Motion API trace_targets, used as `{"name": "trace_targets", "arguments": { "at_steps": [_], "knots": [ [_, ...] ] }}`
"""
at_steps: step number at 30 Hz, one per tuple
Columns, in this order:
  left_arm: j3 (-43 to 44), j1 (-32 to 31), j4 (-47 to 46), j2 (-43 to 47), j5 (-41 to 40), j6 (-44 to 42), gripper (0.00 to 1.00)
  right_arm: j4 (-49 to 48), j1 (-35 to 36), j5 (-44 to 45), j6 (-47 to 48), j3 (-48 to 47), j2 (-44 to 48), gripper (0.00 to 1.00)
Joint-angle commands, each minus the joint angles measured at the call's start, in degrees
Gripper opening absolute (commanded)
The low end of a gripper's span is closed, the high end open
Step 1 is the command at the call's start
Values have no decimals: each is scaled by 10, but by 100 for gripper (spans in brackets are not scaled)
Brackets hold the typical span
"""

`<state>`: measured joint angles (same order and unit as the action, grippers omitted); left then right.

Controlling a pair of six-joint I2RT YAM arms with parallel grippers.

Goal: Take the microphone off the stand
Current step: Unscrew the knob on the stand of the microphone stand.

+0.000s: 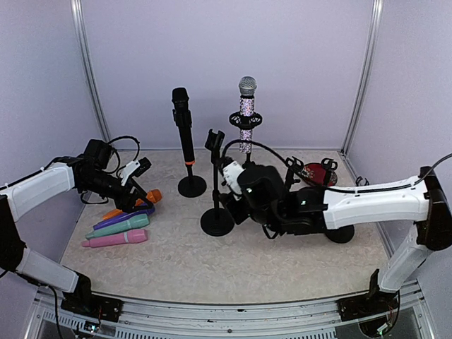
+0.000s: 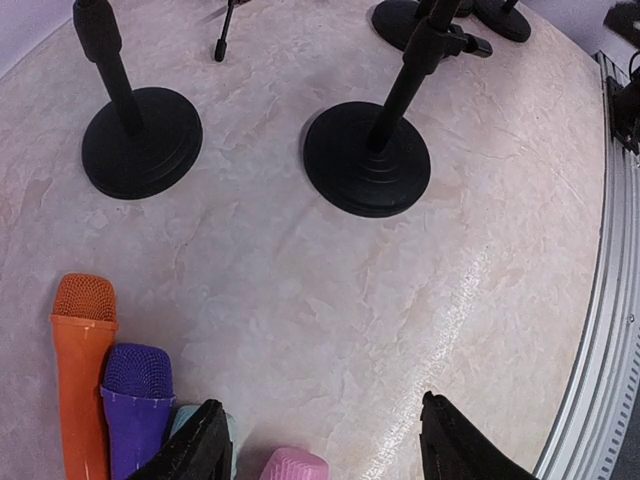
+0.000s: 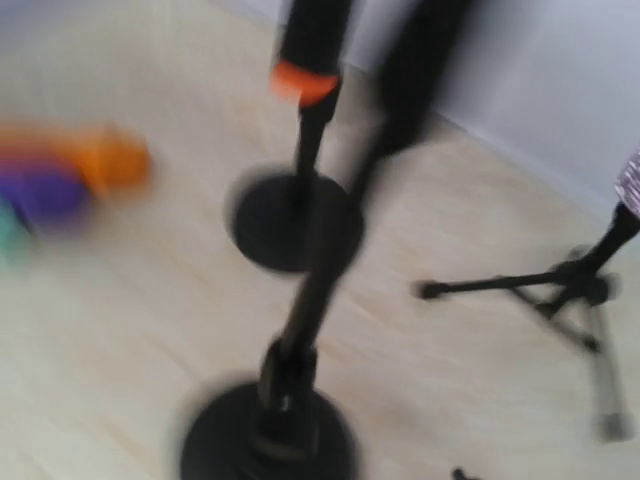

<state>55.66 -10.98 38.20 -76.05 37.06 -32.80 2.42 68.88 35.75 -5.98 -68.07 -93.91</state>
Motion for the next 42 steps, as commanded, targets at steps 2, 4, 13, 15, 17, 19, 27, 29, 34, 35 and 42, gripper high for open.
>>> {"name": "trace_targets", "arguments": {
  "at_steps": [2,4,13,15,17,19,27,29,34,35,42],
  "knots": [
    [14,-3,5,-5,6,-8,63,-116,-95,-289,-313,124,83,54],
    [16,-3,4,-6,7,-7,63,-151,-122,-348,-382,152,86,51],
    [20,-3,6,-3,8,-4,63,-283,-178,-532,-555,172,-4,51],
    [20,-4,7,-1,8,-4,63,-349,-188,-558,-592,188,-24,53],
    [18,-3,7,2,7,-6,63,-379,-193,-572,-613,186,-43,53],
    [17,-3,9,4,5,-8,63,-388,-196,-572,-619,172,-58,54],
    [19,-3,9,3,6,-9,63,-414,-203,-560,-633,140,-105,50],
    [18,-2,9,2,6,-11,63,-420,-203,-549,-634,141,-106,48],
    [16,-2,7,0,6,-10,63,-412,-201,-512,-619,146,-89,41],
    [15,-1,6,-1,7,-11,63,-405,-201,-505,-615,144,-86,40],
    [14,-1,4,-1,9,-10,63,-360,-191,-477,-601,124,-91,31]
  ]
}}
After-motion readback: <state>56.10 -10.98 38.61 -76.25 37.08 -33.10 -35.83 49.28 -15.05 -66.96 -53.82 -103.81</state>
